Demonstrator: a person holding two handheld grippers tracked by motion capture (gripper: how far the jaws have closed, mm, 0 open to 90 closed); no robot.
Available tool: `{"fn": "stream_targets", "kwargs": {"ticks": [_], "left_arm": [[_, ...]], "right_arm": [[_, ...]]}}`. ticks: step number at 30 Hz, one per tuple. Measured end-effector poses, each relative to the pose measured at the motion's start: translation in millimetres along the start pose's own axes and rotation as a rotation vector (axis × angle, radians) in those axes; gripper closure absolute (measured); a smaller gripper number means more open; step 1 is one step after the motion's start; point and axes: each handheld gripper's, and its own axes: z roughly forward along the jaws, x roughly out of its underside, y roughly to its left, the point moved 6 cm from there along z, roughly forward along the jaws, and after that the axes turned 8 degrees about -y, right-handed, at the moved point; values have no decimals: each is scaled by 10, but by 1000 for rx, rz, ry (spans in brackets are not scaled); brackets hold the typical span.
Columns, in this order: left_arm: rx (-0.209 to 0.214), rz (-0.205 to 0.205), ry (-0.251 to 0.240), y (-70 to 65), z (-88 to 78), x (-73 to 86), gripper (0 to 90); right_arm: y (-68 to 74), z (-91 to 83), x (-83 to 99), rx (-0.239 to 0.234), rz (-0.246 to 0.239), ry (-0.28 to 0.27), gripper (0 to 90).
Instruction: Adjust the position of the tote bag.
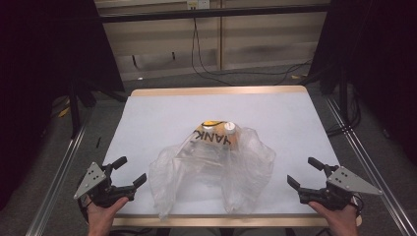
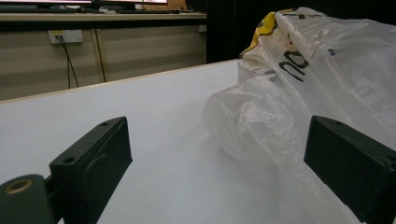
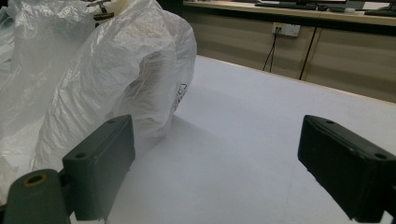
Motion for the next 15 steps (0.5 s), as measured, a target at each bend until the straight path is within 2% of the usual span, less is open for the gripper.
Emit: {"fn": "stream_targets", "kwargs": {"ticks": [1, 2, 3, 6, 8, 10, 12, 15], "left_arm": [[0, 0, 0, 0, 0, 0, 83], [-6, -7, 21, -3, 0, 9, 115], [-6, -7, 21, -3, 0, 9, 164], [9, -15, 32, -13, 11, 22, 167], [18, -14, 37, -30, 18, 21, 176], [26, -5, 46, -55, 20, 19, 185], [52, 3, 53, -89, 26, 16, 187], [47, -7, 47, -124, 24, 3, 201]], "right_arm": [[0, 0, 0, 0, 0, 0, 108], [0, -1, 4, -5, 4, 9, 125], [0, -1, 4, -5, 4, 9, 125], [8, 8, 16, -17, 6, 21, 157], [23, 26, 37, -46, 12, 47, 193], [27, 34, 39, -47, 13, 49, 209], [49, 33, 28, -63, 18, 53, 226], [64, 33, 15, -69, 15, 49, 244]]}}
